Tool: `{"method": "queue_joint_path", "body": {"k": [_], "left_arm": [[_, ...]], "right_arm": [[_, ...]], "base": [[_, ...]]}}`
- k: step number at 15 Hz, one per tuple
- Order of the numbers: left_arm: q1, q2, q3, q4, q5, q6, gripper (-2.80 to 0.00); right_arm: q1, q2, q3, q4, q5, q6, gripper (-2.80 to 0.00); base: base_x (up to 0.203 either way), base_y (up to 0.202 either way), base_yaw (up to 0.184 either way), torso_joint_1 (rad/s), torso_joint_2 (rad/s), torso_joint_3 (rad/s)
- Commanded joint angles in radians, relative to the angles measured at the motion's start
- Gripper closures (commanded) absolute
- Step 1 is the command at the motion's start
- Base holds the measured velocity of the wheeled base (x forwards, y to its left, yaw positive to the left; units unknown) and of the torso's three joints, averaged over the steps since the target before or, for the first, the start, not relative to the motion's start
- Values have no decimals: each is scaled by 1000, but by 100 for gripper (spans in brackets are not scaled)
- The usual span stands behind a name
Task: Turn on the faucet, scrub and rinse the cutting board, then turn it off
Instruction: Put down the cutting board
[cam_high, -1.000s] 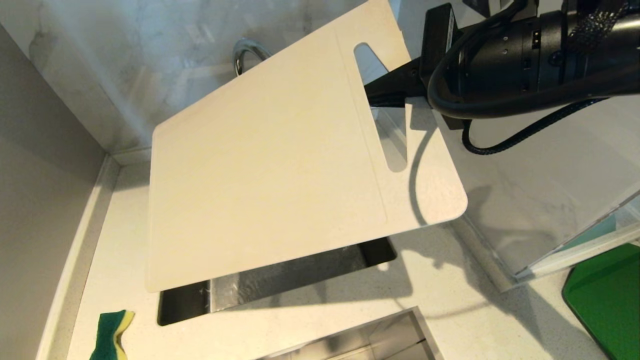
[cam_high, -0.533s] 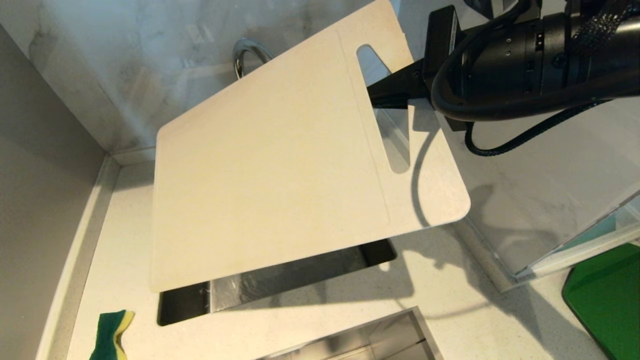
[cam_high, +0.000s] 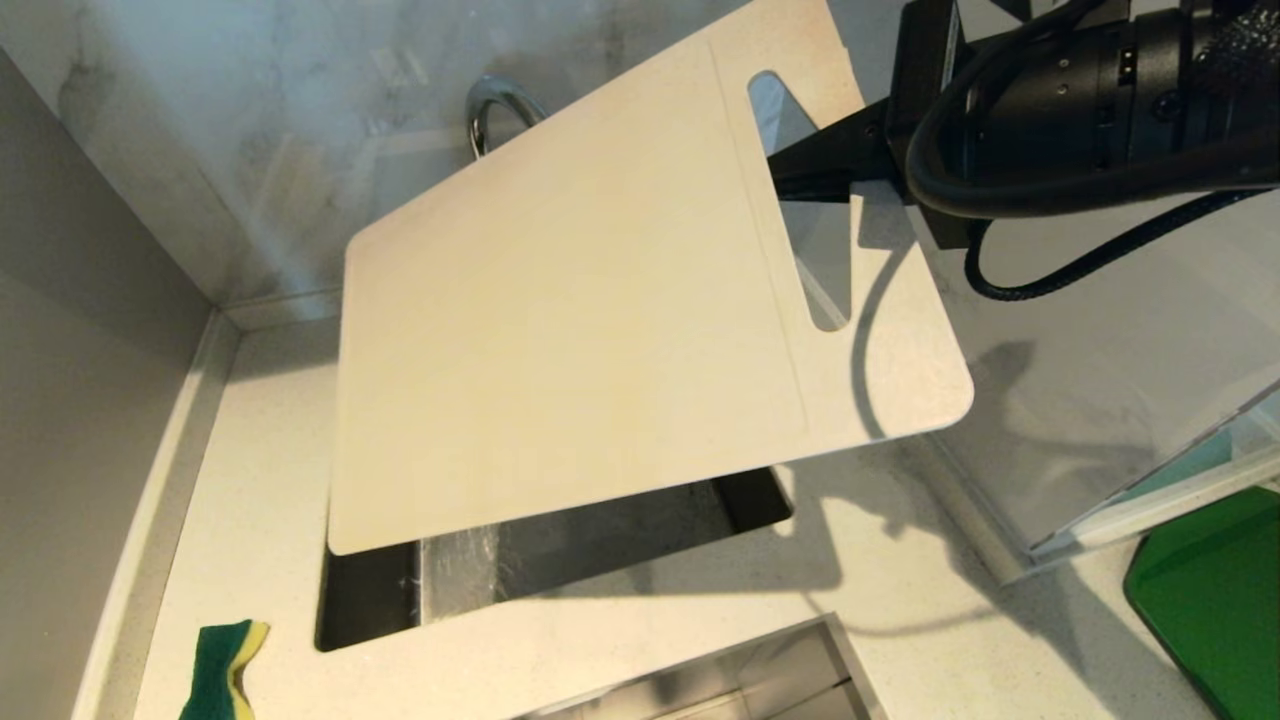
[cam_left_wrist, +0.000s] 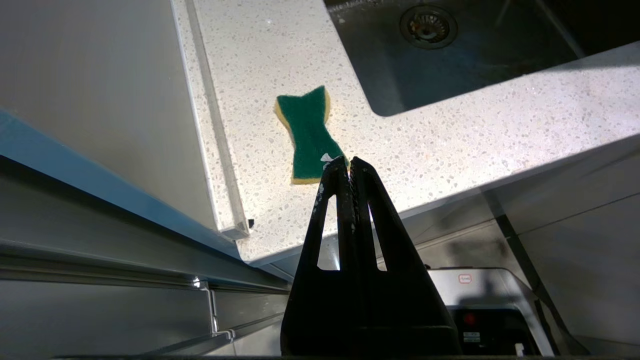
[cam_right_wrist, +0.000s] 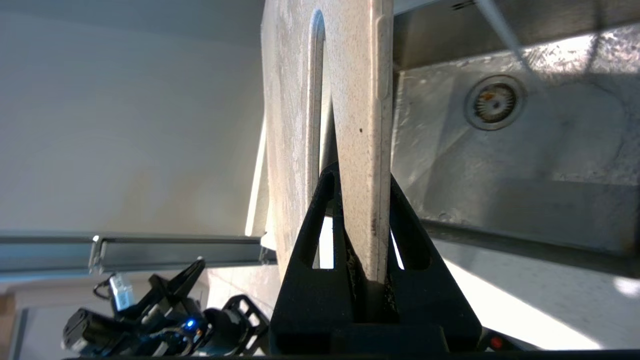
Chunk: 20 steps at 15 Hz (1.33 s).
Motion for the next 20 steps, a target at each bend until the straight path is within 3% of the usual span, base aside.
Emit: {"method": "queue_joint_path", "body": {"k": [1, 7, 11, 18, 20], "left_arm": [[-1, -3, 2, 1, 0, -1, 0], [0, -3, 2, 1, 0, -1, 0], [-1, -3, 2, 1, 0, -1, 0], [1, -3, 2, 1, 0, -1, 0], [0, -3, 2, 1, 0, -1, 0]], "right_arm": [[-20, -21, 10, 4, 4, 3, 0], [-22, -115, 75, 6, 0, 3, 0], [-58, -188, 165, 6, -74, 5, 0], [-152, -327, 301, 3, -93, 152, 0], [-158, -367, 359, 1, -145, 176, 0]], "base": [[0, 0, 0, 0, 0, 0], [0, 0, 0, 0, 0, 0], [0, 0, 0, 0, 0, 0], [0, 0, 0, 0, 0, 0], [0, 0, 0, 0, 0, 0]]}}
